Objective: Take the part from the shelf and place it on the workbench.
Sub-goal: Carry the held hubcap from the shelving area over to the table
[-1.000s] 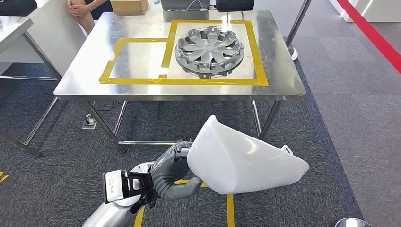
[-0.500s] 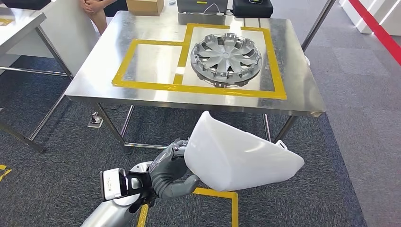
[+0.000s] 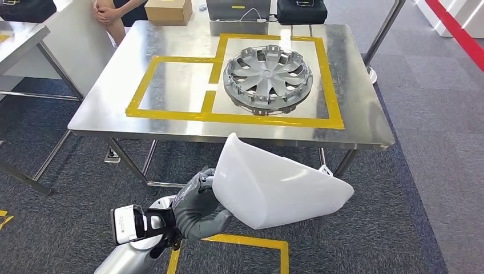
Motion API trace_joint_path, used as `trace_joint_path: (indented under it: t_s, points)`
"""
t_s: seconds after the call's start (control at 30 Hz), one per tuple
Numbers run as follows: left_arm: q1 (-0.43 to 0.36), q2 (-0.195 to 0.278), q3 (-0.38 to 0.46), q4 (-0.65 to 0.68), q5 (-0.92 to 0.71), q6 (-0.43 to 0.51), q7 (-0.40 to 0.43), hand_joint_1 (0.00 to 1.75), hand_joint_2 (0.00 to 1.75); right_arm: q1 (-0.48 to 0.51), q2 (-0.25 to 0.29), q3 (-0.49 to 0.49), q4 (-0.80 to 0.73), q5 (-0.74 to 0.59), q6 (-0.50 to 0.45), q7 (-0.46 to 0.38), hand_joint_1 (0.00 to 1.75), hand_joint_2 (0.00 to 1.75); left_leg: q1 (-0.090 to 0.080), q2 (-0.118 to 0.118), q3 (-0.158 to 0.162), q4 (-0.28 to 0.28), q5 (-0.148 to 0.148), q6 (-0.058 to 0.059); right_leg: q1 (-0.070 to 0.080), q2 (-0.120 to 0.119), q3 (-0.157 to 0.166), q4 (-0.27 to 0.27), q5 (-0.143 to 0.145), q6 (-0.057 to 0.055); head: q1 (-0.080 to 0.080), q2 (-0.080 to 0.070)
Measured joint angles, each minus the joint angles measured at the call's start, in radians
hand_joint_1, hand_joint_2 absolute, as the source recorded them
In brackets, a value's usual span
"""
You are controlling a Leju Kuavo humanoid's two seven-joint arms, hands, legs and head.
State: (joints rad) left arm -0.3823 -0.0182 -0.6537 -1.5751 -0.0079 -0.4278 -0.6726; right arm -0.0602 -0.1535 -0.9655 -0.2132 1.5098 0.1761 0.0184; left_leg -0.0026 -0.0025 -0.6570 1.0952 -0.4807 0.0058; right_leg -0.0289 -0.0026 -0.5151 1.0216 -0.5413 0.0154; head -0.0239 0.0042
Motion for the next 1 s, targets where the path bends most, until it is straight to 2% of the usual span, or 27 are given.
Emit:
trace_joint_path:
  t_s: [0.03,0.07,0.13,0.2,0.23,0.3,0.33,0.37,0.4,0.43,0.5,0.53,0.57,0.6,0.67,0.73,0.77,0.83,0.87,0.9,0.93,1.0]
  points:
    - [0.0,0.0,0.0,-0.003,-0.002,0.0,0.0,1.75,1.75,-0.001,0.0,0.0,0.0,0.0,0.001,0.0,0.0,0.0,-0.004,0.003,0.021,-0.043,0.014,0.006,0.001,0.0,0.006,-0.003,-0.007,0.005,0.001,0.0]
    - [-0.001,0.0,0.001,-0.005,-0.003,0.001,0.001,1.75,1.75,-0.002,0.0,0.0,0.0,0.0,0.001,0.0,0.0,0.0,-0.007,0.005,0.031,-0.062,0.012,0.011,0.001,-0.001,0.01,-0.007,-0.011,0.011,0.001,0.0]
    - [-0.001,-0.001,0.002,-0.01,-0.005,0.001,0.002,1.75,1.75,-0.003,0.001,0.0,0.0,0.001,0.001,0.0,0.0,0.0,-0.008,0.0,0.04,-0.07,0.003,0.023,0.001,-0.003,0.022,-0.007,-0.008,0.024,0.001,0.0]
    - [-0.001,-0.002,0.002,-0.013,-0.008,0.001,0.003,1.75,1.75,-0.004,0.003,0.0,0.0,0.002,0.002,-0.001,0.0,0.0,-0.004,-0.005,0.059,-0.079,-0.004,0.037,0.0,-0.004,0.017,0.027,-0.011,0.032,0.003,0.0]
    - [-0.001,-0.002,0.003,-0.015,-0.009,0.002,0.003,1.75,1.75,-0.005,0.003,0.0,0.0,0.003,0.001,-0.002,0.0,0.0,-0.002,-0.006,0.07,-0.082,-0.009,0.043,0.0,-0.003,-0.005,0.07,-0.025,0.033,0.005,0.0]
    - [0.002,-0.003,0.003,-0.015,-0.013,0.003,0.004,1.75,1.75,-0.005,0.003,0.0,0.0,0.004,0.0,-0.006,0.0,0.0,-0.002,-0.008,0.085,-0.085,-0.021,0.051,0.0,-0.002,-0.084,0.194,-0.07,0.037,0.008,0.0]
    - [0.005,-0.003,0.003,-0.015,-0.015,0.004,0.005,1.75,1.75,-0.004,0.003,0.0,0.0,0.005,-0.001,-0.008,0.0,0.0,-0.003,-0.01,0.09,-0.085,-0.028,0.052,0.0,-0.001,-0.126,0.25,-0.092,0.039,0.009,0.0]
    - [0.009,-0.002,0.002,-0.015,-0.017,0.005,0.006,1.75,1.75,-0.002,0.003,0.0,0.0,0.006,-0.002,-0.01,0.0,0.0,-0.003,-0.013,0.099,-0.085,-0.036,0.052,0.001,-0.001,-0.159,0.279,-0.1,0.039,0.009,0.0]
    - [0.012,-0.002,0.002,-0.015,-0.02,0.005,0.006,1.75,1.75,0.0,0.003,0.0,0.0,0.006,-0.003,-0.012,0.0,0.0,-0.004,-0.016,0.11,-0.084,-0.045,0.051,0.0,-0.001,-0.176,0.277,-0.089,0.039,0.009,0.0]
    - [0.014,-0.002,0.002,-0.015,-0.022,0.005,0.006,1.75,1.75,0.001,0.003,0.0,0.0,0.005,-0.004,-0.013,0.0,0.0,-0.003,-0.018,0.123,-0.084,-0.055,0.049,0.0,-0.001,-0.175,0.24,-0.058,0.038,0.009,0.0]
    - [0.016,-0.002,0.001,-0.014,-0.026,0.005,0.006,1.75,1.75,0.002,0.002,0.0,0.0,0.005,-0.005,-0.013,0.0,0.0,-0.004,-0.02,0.152,-0.084,-0.077,0.042,0.001,-0.001,-0.147,0.112,0.034,0.034,0.011,0.0]
    - [0.016,-0.001,0.0,-0.013,-0.028,0.006,0.006,1.75,1.75,0.002,0.001,0.0,0.0,0.005,-0.005,-0.012,0.0,0.0,-0.005,-0.02,0.16,-0.083,-0.086,0.037,0.002,-0.001,-0.136,0.064,0.062,0.03,0.011,0.0]
    - [0.015,0.0,-0.001,-0.012,-0.031,0.007,0.006,1.75,1.75,0.002,0.001,0.0,0.0,0.005,-0.003,-0.01,0.0,0.0,-0.006,-0.021,0.164,-0.084,-0.094,0.03,0.005,-0.001,-0.128,0.034,0.08,0.025,0.011,0.0]
    - [0.014,0.001,-0.002,-0.01,-0.033,0.01,0.005,1.75,1.75,0.002,0.002,0.0,0.0,0.005,-0.001,-0.007,0.0,0.0,-0.006,-0.022,0.167,-0.083,-0.099,0.024,0.007,-0.001,-0.127,0.027,0.078,0.019,0.011,0.0]
    - [0.012,0.002,-0.005,-0.01,-0.034,0.018,0.002,1.75,1.75,0.002,0.003,0.0,0.0,0.004,0.004,-0.004,0.0,0.0,-0.006,-0.021,0.161,-0.071,-0.099,0.014,0.007,0.001,-0.115,0.025,0.078,0.007,0.011,0.0]
    - [0.008,0.002,-0.008,-0.009,-0.034,0.023,-0.003,1.75,1.75,0.001,0.005,0.0,0.0,0.004,0.006,-0.005,0.0,0.0,-0.005,-0.013,0.126,-0.007,-0.096,0.004,0.002,0.002,-0.099,0.02,0.068,-0.004,0.009,0.0]
    - [0.005,0.002,-0.01,-0.008,-0.034,0.024,-0.004,1.75,1.75,0.002,0.007,0.0,0.0,0.002,0.006,-0.005,0.0,0.0,-0.003,-0.01,0.088,0.05,-0.108,-0.001,0.0,0.002,-0.091,0.018,0.062,-0.009,0.008,0.0]
    - [0.002,0.002,-0.016,-0.006,-0.034,0.024,-0.003,1.75,1.75,0.002,0.011,-0.001,0.0,-0.002,0.006,-0.008,0.0,0.0,0.0,-0.007,0.0,0.169,-0.152,-0.01,0.0,0.002,-0.075,0.017,0.046,-0.012,0.007,0.0]
    - [0.001,0.002,-0.019,-0.005,-0.034,0.024,0.001,1.75,1.75,0.002,0.015,-0.001,0.0,-0.005,0.006,-0.011,0.0,0.0,0.002,-0.007,-0.037,0.206,-0.166,-0.012,0.0,0.002,-0.065,0.017,0.038,-0.012,0.007,0.0]
    - [0.0,0.0,-0.021,-0.004,-0.034,0.023,0.005,1.75,1.75,0.003,0.018,-0.002,0.0,-0.008,0.006,-0.016,0.0,0.0,0.002,-0.007,-0.056,0.209,-0.158,-0.012,0.0,0.002,-0.055,0.017,0.03,-0.012,0.007,0.0]
    - [-0.001,-0.001,-0.024,-0.004,-0.034,0.023,0.01,1.75,1.75,0.003,0.021,-0.002,0.0,-0.01,0.006,-0.021,0.0,0.0,0.003,-0.007,-0.056,0.176,-0.125,-0.01,0.0,0.003,-0.043,0.017,0.021,-0.011,0.007,0.0]
    - [-0.007,-0.006,-0.028,-0.004,-0.034,0.022,0.018,1.75,1.75,0.002,0.028,-0.002,0.0,-0.011,0.004,-0.027,0.0,0.0,0.0,-0.005,-0.017,0.049,-0.033,0.0,0.0,0.004,-0.018,0.015,0.004,-0.007,0.008,0.0]
